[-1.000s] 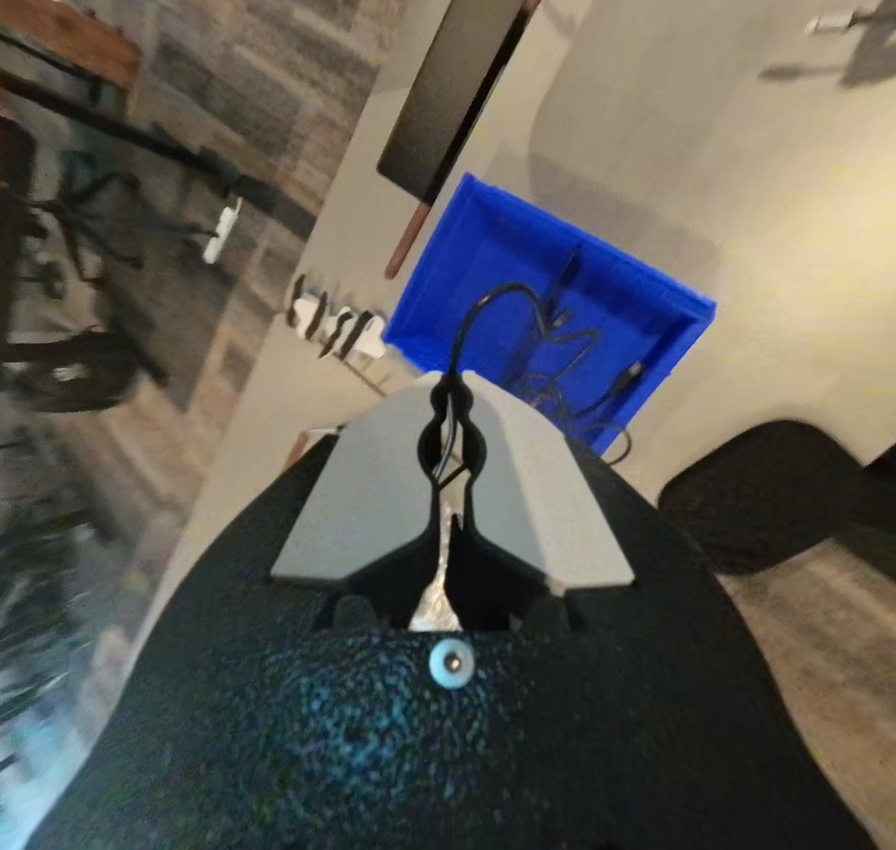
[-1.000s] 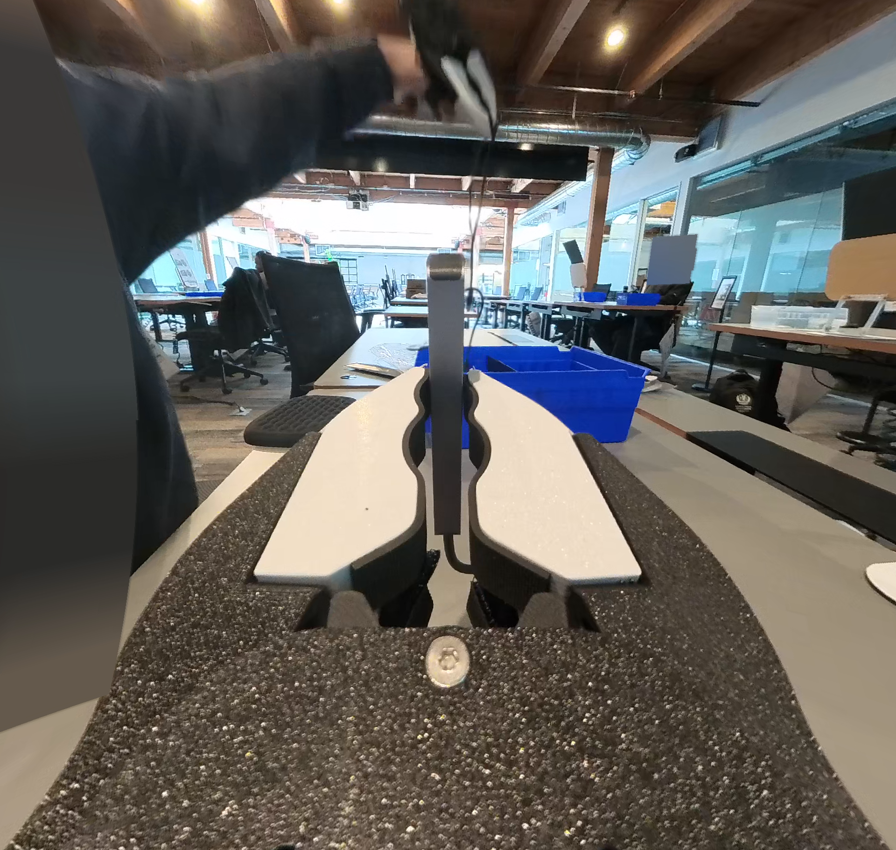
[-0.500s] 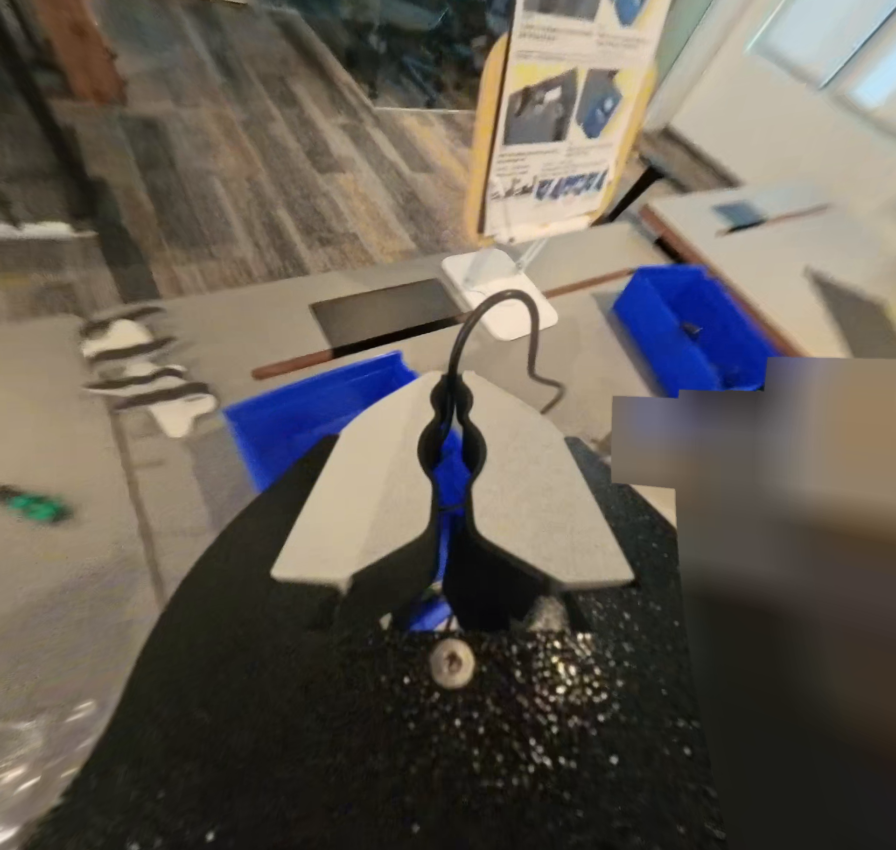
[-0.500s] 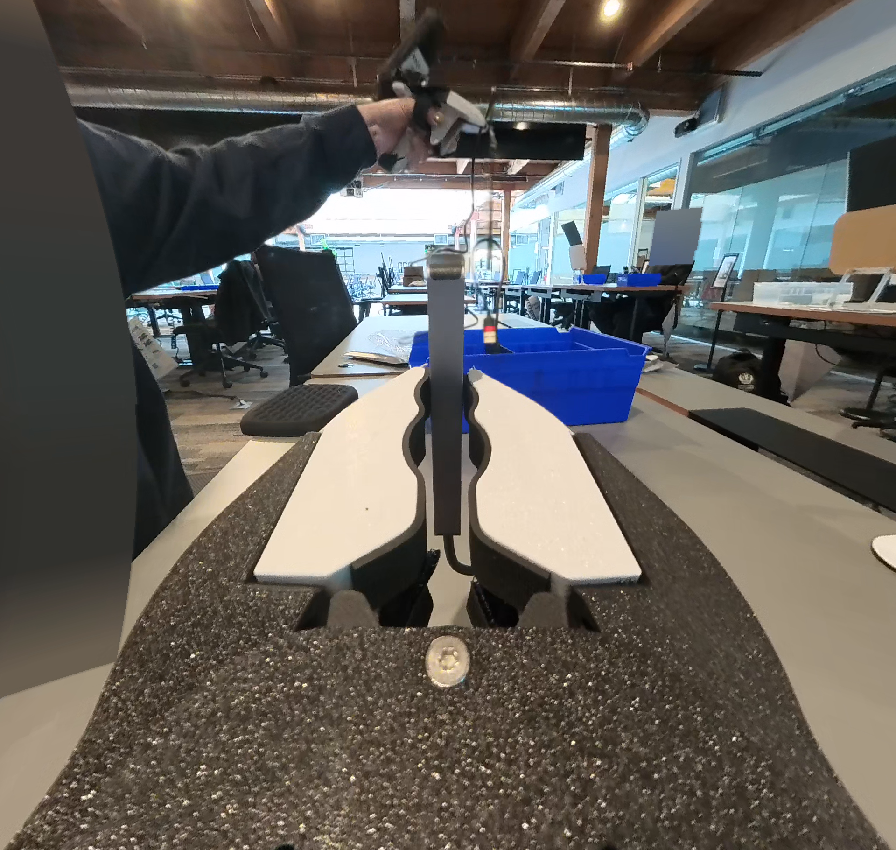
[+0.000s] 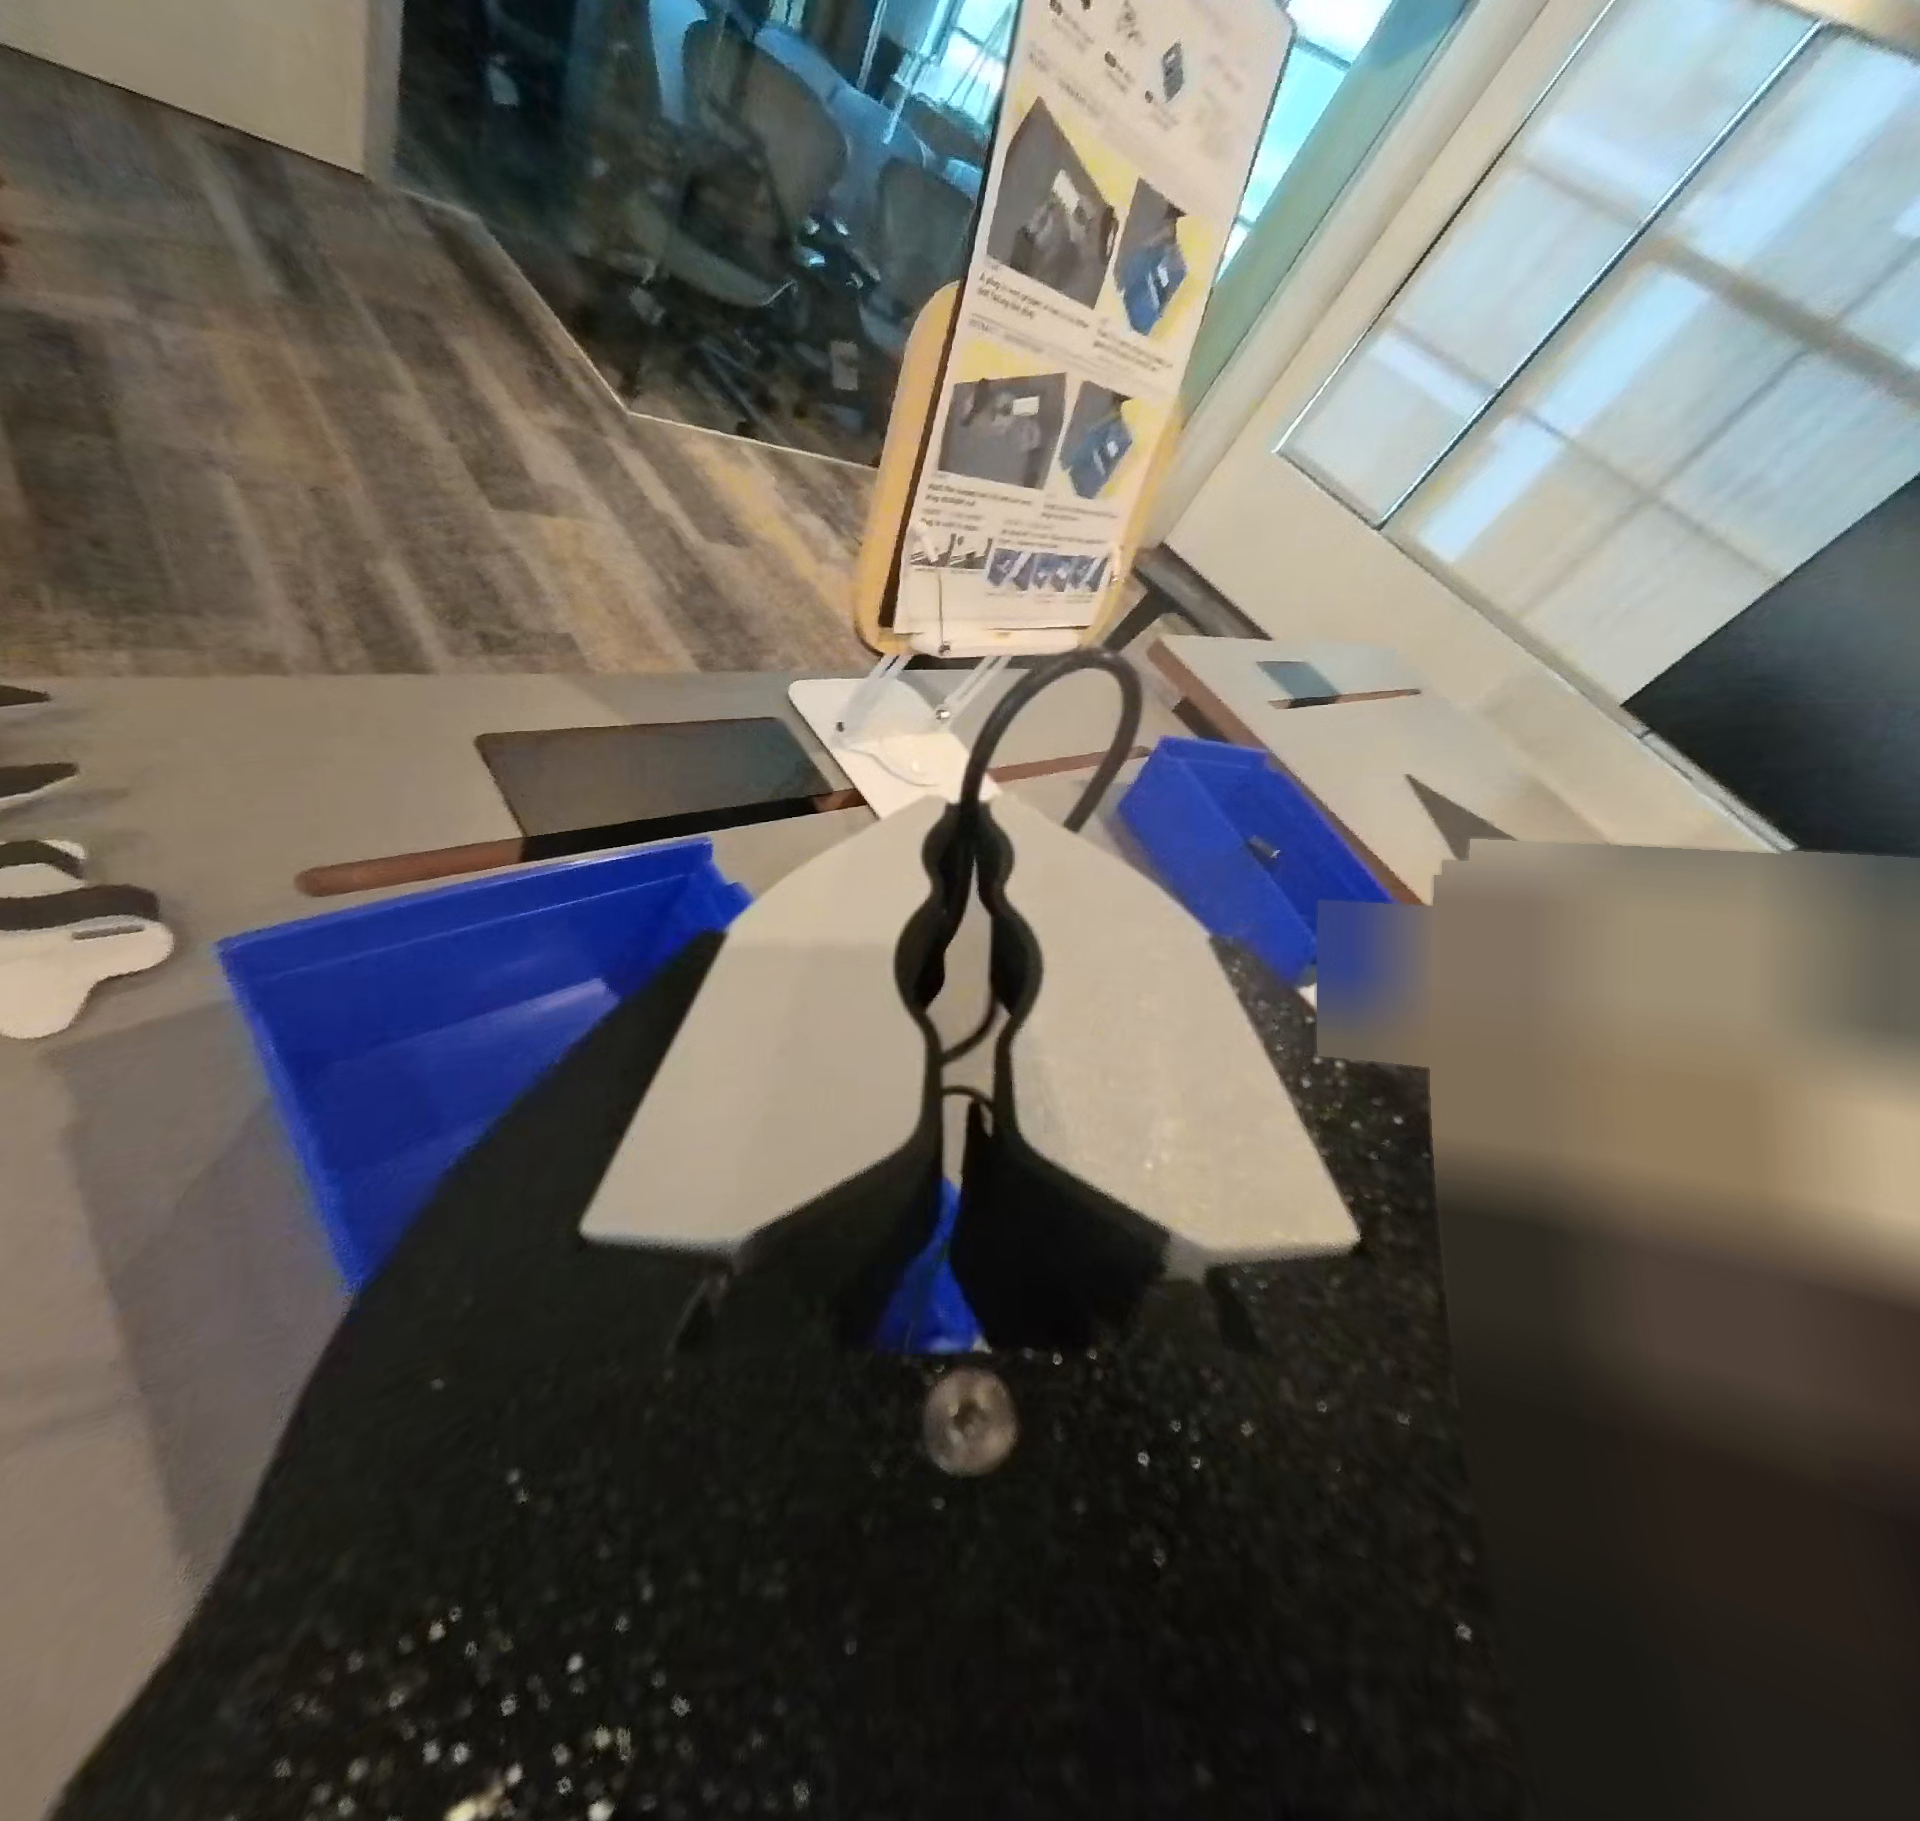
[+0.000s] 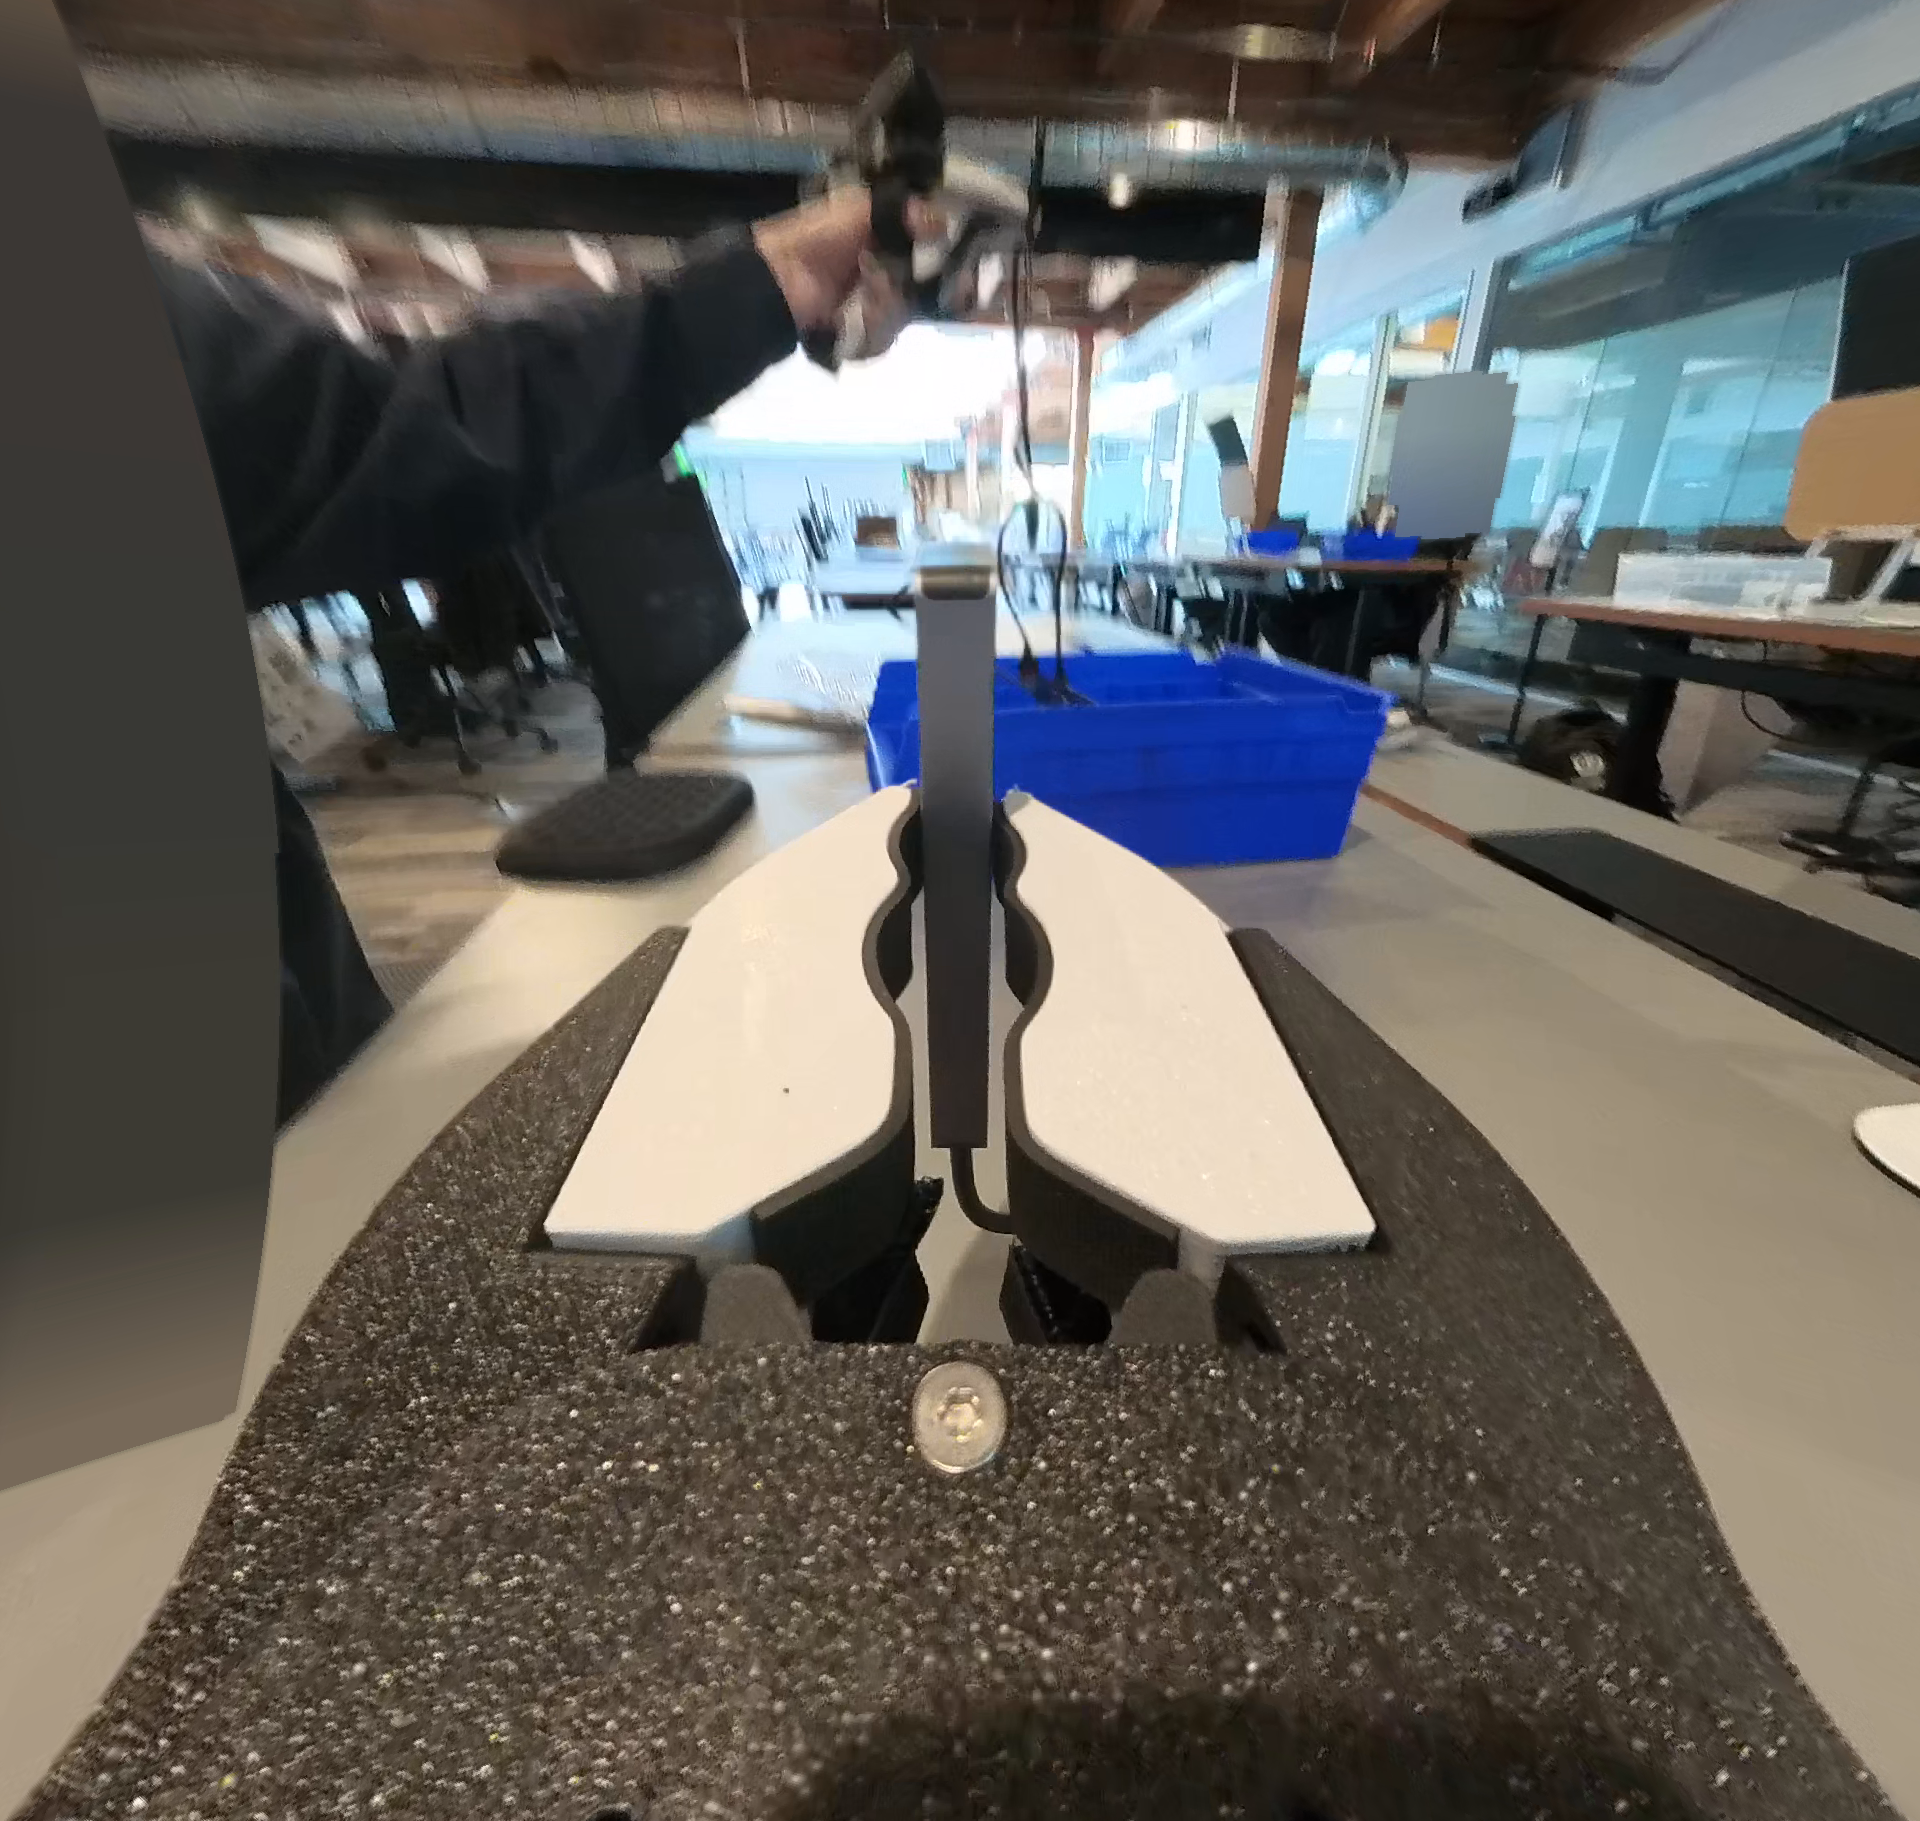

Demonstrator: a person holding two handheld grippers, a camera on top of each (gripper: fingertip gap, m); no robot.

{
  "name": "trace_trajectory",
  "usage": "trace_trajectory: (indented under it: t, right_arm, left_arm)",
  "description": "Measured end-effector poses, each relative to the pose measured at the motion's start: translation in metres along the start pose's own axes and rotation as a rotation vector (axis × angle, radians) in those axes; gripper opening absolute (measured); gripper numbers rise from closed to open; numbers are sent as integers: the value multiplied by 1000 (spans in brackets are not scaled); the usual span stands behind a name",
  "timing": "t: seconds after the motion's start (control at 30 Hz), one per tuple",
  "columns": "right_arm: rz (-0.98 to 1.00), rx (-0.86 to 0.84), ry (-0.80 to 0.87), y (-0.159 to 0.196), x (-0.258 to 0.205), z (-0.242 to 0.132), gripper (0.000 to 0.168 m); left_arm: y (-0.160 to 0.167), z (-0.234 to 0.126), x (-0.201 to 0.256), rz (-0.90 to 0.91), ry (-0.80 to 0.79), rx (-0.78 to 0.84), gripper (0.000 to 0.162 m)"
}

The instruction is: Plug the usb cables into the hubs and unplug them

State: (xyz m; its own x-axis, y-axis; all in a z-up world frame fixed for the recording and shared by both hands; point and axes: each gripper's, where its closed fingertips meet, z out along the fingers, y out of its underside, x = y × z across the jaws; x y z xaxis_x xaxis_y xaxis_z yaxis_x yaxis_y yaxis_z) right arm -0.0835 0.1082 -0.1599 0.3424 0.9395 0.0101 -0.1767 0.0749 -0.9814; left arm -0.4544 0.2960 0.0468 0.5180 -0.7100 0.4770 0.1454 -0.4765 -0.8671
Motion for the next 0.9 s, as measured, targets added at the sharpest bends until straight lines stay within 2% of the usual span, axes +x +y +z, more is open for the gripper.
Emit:
trace_trajectory:
  t: [0.07, 0.23, 0.53, 0.63, 0.67, 0.7, 0.73, 0.77, 0.83, 0.87, 0.9]
  right_arm:
    - [-26, -50, 8, 8, -2, 2, 12]
    - [-24, -88, -23, 16, -7, 11, 12]
    - [-79, -188, 9, 29, -3, 11, 12]
    - [-82, -190, 5, 28, -5, 10, 12]
    - [-82, -191, 7, 28, -6, 10, 12]
    - [-81, -190, 7, 27, -6, 10, 12]
    - [-82, -192, 6, 25, -6, 10, 12]
    - [-76, -188, 0, 27, -5, 11, 12]
    - [-76, -186, 2, 29, -6, 11, 12]
    - [-76, -189, 5, 27, -7, 10, 12]
    - [-76, -190, 5, 26, -7, 10, 12]
  left_arm:
    - [2, 1, 3, 24, 10, -14, 2]
    - [-8, -1, 31, 23, 190, 51, 2]
    - [-4, 3, 27, 39, 160, 55, 2]
    - [-15, -4, 41, 47, 264, 141, 2]
    - [-20, -6, 37, 45, 234, 175, 2]
    - [-18, -4, 22, 40, 139, 166, 2]
    - [-8, 0, 0, 21, 15, 96, 2]
    - [1, 4, -3, 5, 7, 47, 3]
    - [-9, -1, 35, -17, 228, 150, 2]
    - [-12, -3, 33, 24, 180, 187, 2]
    - [-10, -3, 16, 55, 65, 176, 2]
